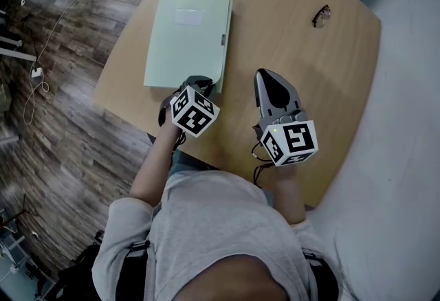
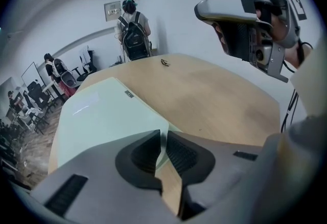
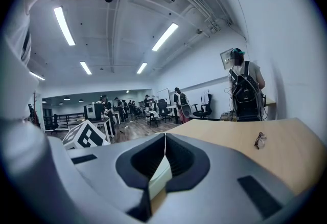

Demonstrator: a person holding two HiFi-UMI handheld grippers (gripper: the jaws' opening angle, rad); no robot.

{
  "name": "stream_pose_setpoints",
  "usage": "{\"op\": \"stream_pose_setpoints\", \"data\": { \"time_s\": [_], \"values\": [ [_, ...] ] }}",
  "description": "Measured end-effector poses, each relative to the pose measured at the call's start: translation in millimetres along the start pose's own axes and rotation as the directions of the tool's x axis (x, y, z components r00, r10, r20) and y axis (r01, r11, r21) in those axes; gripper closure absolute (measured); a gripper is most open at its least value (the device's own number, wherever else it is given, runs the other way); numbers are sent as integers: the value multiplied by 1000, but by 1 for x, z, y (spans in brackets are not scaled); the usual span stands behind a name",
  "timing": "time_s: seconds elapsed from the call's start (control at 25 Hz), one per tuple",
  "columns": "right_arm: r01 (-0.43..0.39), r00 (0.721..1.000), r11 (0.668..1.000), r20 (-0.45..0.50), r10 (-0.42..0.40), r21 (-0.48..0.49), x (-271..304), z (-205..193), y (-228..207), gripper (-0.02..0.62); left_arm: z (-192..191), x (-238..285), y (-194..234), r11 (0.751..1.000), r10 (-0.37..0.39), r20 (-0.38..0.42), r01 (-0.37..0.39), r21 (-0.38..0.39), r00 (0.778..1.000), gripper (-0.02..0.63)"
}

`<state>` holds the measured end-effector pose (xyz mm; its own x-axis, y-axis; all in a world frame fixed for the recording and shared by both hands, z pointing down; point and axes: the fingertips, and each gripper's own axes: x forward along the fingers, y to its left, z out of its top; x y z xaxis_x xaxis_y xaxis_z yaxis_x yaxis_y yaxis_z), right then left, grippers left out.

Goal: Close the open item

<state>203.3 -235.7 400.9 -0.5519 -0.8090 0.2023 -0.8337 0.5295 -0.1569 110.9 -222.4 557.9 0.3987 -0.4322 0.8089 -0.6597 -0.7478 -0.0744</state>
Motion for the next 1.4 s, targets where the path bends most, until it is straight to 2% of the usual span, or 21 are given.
{"op": "stream_pose_setpoints", "data": {
  "time_s": [0.24, 0.32, 0.48, 0.6, 0.76, 0.96, 1.2, 1.4],
  "values": [
    [1, 1000, 1000, 5, -1, -2, 0, 1, 1, 584, -2, 3, -2, 1000, -9, -17, 10, 25, 1000, 564],
    [1, 1000, 1000, 5, -1, -5, 0, 2, 2, 584, -2, 2, -5, 998, -12, -7, 13, 60, 1000, 539],
    [5, 1000, 1000, 7, -5, -6, -3, 3, 1, 584, -1, 1, -8, 986, 26, 10, -28, 164, 1000, 518],
    [6, 1000, 1000, 7, -6, -5, -5, 2, 0, 584, 0, 1, -10, 983, 32, 29, -37, 180, 999, 502],
    [5, 1000, 1000, 9, -5, -8, -6, 4, 0, 584, -1, 0, -11, 989, 17, 43, -24, 148, 999, 491],
    [0, 1000, 1000, 10, 0, -11, -6, 4, 1, 584, -2, 3, -8, 998, -43, 39, 41, 44, 998, 491],
    [1, 1000, 1000, 13, -1, -14, -7, 7, 3, 584, -4, 0, -12, 995, -97, 0, 97, 25, 995, 489],
    [-3, 1000, 1000, 11, 3, -12, -5, 5, 3, 584, -6, 4, -11, 988, -153, -41, 152, -21, 987, 488]
  ]
}}
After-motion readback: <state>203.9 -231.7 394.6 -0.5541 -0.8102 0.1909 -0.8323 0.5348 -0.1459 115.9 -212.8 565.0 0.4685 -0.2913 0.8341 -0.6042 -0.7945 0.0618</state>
